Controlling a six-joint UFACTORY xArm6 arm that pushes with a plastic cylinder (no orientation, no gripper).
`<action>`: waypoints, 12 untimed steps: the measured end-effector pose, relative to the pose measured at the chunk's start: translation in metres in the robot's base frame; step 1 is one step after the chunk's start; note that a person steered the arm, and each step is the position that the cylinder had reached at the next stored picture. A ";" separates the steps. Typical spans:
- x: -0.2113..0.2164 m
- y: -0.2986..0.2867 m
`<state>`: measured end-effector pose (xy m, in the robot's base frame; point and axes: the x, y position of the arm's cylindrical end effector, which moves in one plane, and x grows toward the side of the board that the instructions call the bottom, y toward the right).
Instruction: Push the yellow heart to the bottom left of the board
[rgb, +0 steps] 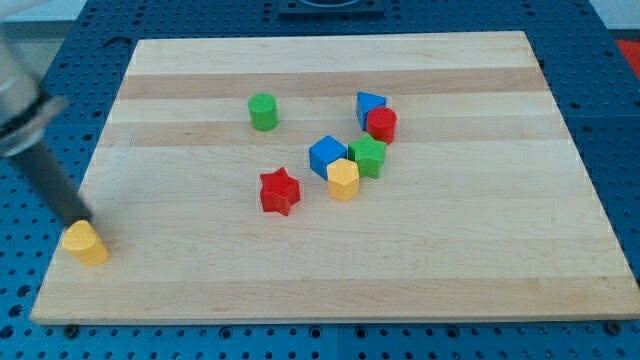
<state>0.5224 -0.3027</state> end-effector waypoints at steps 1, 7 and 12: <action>0.002 -0.002; -0.003 0.000; 0.048 0.042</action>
